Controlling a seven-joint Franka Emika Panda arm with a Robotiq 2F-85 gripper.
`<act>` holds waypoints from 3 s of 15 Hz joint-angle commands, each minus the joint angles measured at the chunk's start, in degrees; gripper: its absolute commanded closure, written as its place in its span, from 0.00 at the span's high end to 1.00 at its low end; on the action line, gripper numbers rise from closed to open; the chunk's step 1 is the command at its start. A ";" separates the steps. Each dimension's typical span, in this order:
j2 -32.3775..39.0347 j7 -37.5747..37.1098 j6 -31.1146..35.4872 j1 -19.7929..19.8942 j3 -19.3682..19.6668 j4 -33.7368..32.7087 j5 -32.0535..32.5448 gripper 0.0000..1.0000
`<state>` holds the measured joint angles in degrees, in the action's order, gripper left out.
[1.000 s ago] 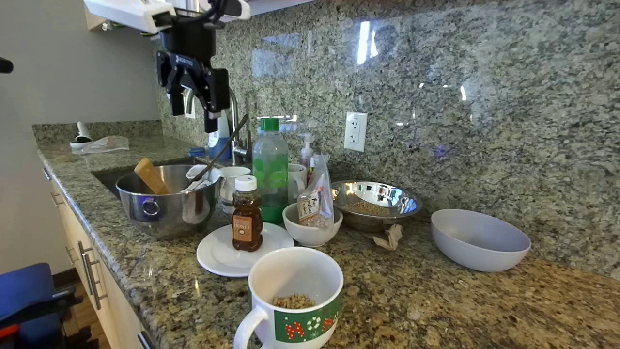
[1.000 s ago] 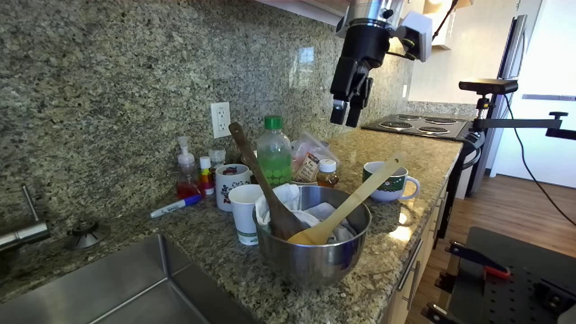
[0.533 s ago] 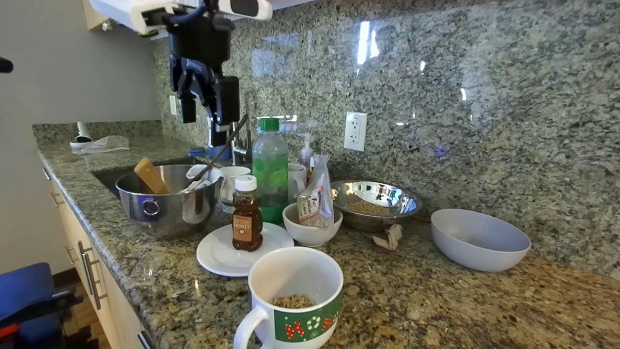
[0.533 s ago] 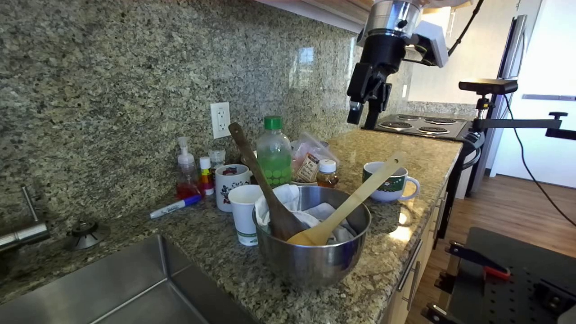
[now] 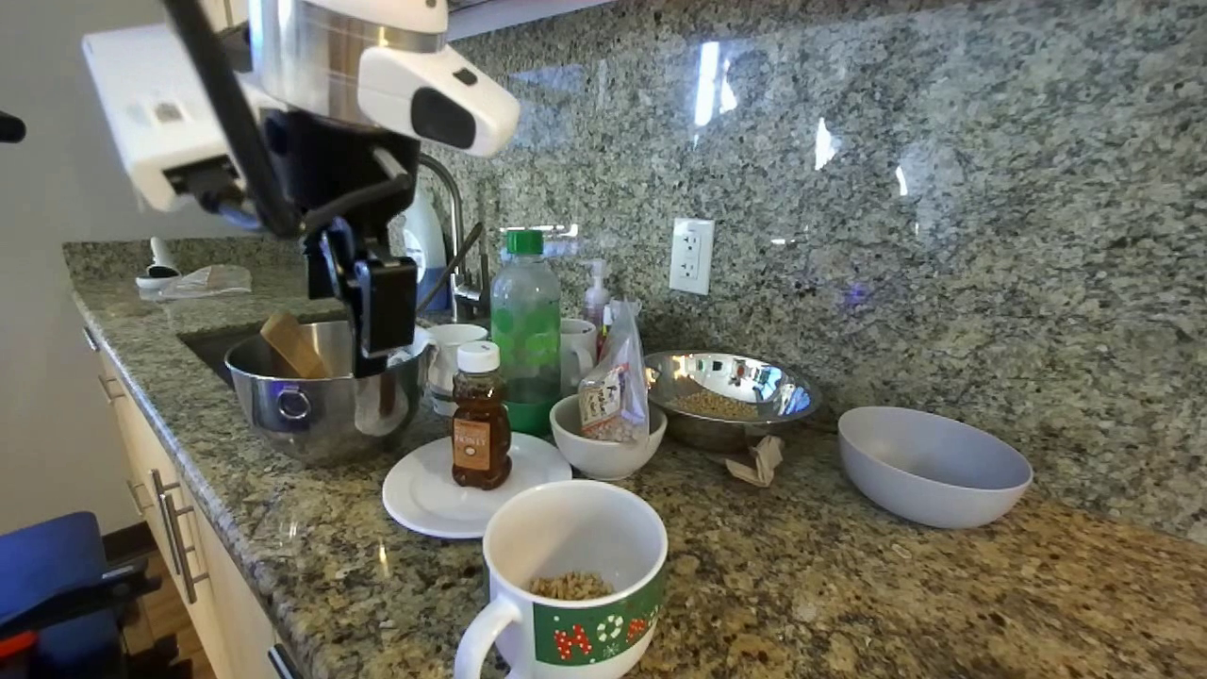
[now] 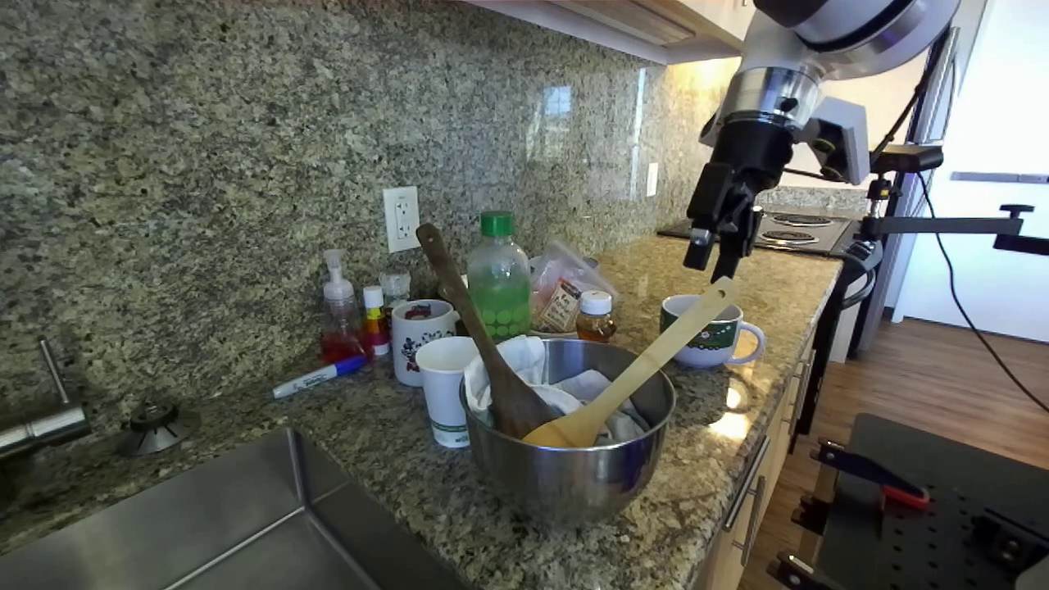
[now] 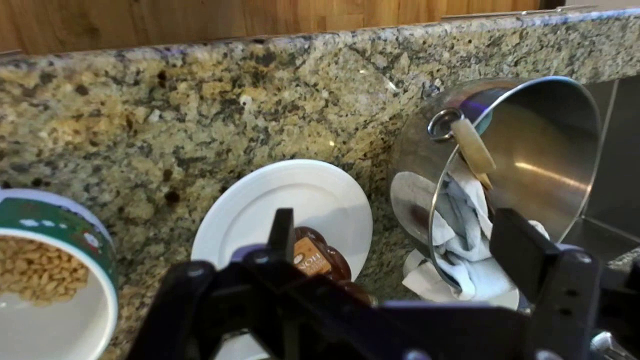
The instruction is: Pick up the wooden spoon from the silver dish, stir in the silver bowl containing contents, and put the spoon back in the silver dish.
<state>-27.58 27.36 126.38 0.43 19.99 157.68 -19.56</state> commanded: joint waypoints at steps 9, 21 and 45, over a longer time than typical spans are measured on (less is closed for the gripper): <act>2.95 24.30 -0.52 -2.54 4.76 1.20 -17.03 1.00; 9.96 37.36 -3.37 1.44 -0.26 1.24 -27.29 1.00; 4.59 33.00 -8.58 5.65 -5.07 1.52 -18.08 0.72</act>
<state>-20.80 62.32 118.43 5.14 16.19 158.78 -38.46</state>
